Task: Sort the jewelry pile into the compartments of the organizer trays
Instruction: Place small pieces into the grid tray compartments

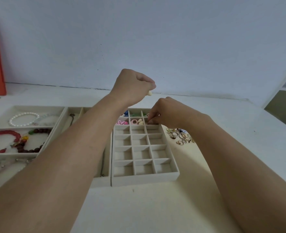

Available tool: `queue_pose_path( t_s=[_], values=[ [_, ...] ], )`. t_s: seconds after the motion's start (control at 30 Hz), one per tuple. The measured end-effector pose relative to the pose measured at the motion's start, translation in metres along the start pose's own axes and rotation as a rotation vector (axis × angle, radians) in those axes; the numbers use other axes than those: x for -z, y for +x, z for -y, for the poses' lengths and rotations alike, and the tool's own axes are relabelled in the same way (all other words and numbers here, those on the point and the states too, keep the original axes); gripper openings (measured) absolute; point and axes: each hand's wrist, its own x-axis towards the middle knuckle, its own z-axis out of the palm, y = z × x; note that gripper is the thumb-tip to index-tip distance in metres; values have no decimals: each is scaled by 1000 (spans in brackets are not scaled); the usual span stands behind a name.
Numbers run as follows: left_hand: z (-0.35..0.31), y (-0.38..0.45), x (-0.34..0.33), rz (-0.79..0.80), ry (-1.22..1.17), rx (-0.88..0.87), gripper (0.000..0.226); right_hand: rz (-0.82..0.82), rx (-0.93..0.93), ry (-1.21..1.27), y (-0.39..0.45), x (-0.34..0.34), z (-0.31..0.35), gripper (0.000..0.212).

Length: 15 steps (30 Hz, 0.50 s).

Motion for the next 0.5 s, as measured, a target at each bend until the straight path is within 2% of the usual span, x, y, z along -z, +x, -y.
queue_pose_path(
  t_s=[0.1, 0.27, 0.5],
  values=[
    [-1, -1, 0, 4, 7, 2, 8, 15, 10, 6, -3, 4, 2, 17],
    [-1, -1, -1, 4, 11, -3, 7, -52, 14, 16, -9, 9, 3, 23],
    [1, -1, -4, 16, 13, 4, 6, -91, -100, -77, -6, 5, 0, 4]
  ],
)
